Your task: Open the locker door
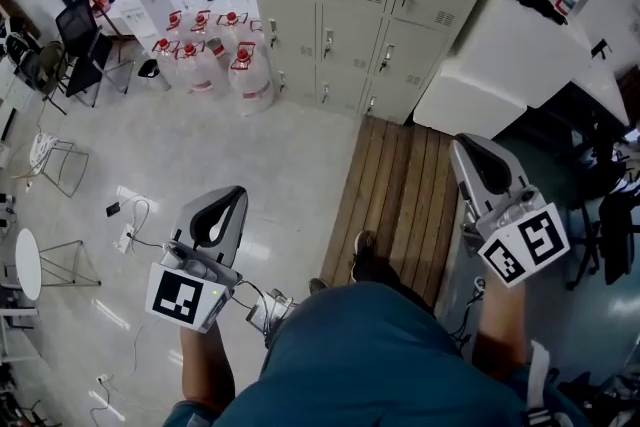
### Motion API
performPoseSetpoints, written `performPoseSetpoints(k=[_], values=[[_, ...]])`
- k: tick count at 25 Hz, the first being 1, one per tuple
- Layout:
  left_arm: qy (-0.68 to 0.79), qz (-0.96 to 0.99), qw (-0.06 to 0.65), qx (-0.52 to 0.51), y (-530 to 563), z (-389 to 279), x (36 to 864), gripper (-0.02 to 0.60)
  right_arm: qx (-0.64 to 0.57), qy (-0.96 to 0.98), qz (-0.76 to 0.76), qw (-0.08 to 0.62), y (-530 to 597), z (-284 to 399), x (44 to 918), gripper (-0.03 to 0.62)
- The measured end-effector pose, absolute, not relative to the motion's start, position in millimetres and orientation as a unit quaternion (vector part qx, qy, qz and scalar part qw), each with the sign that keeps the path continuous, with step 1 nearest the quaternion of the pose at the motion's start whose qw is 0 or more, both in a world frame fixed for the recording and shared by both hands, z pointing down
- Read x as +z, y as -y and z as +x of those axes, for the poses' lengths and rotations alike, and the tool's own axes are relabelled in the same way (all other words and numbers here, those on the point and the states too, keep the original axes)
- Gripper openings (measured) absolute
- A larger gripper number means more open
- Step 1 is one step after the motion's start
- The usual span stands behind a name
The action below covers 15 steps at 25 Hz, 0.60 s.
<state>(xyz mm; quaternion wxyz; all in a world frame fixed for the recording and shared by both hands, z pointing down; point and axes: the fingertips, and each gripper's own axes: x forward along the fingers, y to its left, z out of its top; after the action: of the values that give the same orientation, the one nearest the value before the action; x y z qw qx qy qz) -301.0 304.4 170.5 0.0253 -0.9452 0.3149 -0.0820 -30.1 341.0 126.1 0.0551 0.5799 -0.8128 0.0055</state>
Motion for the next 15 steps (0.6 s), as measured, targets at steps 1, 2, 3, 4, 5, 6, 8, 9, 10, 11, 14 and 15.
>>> performPoseSetpoints(k=[1, 2, 3, 4, 5, 6, 8, 9, 10, 11, 14, 15], values=[[-0.319, -0.944, 0.024, -0.082, -298.5, -299.3, 169.7, 0.017, 0.007, 0.813, 0.58, 0.052, -332.9, -25.5, 125.4, 0.037], [-0.323, -0.943, 0.023, -0.082, -293.2, -297.5, 169.3, 0.017, 0.008, 0.814, 0.578, 0.05, -324.9, -22.3, 124.9, 0.037], [-0.325, -0.942, 0.022, -0.084, -288.5, -294.9, 169.7, 0.017, 0.008, 0.817, 0.575, 0.049, -317.2, -20.3, 124.8, 0.037], [-0.326, -0.941, 0.022, -0.086, -283.7, -291.3, 171.1, 0.017, 0.009, 0.82, 0.571, 0.049, -309.9, -18.4, 125.3, 0.037], [-0.328, -0.94, 0.022, -0.089, -278.4, -286.5, 172.5, 0.017, 0.009, 0.822, 0.567, 0.05, -302.8, -15.8, 126.8, 0.037], [-0.33, -0.939, 0.023, -0.091, -272.9, -280.6, 173.3, 0.017, 0.012, 0.825, 0.562, 0.052, -295.6, -12.2, 129.3, 0.037], [-0.338, -0.936, 0.022, -0.092, -261.9, -268.8, 171.8, 0.017, 0.02, 0.83, 0.555, 0.056, -281.1, -2.5, 134.9, 0.037], [-0.343, -0.935, 0.021, -0.092, -256.4, -263.9, 170.2, 0.017, 0.023, 0.832, 0.552, 0.057, -273.3, 2.8, 136.7, 0.037], [-0.346, -0.933, 0.02, -0.092, -251.0, -259.5, 169.0, 0.017, 0.025, 0.833, 0.55, 0.057, -265.0, 7.8, 137.4, 0.037], [-0.351, -0.932, 0.021, -0.094, -245.1, -255.6, 168.5, 0.017, 0.026, 0.835, 0.547, 0.056, -256.8, 12.2, 137.3, 0.037], [-0.359, -0.928, 0.021, -0.099, -229.5, -243.6, 171.9, 0.017, 0.025, 0.843, 0.535, 0.053, -234.9, 22.4, 137.1, 0.037], [-0.36, -0.928, 0.017, -0.096, -225.3, -238.5, 173.4, 0.017, 0.026, 0.845, 0.531, 0.053, -228.2, 26.3, 137.9, 0.037]])
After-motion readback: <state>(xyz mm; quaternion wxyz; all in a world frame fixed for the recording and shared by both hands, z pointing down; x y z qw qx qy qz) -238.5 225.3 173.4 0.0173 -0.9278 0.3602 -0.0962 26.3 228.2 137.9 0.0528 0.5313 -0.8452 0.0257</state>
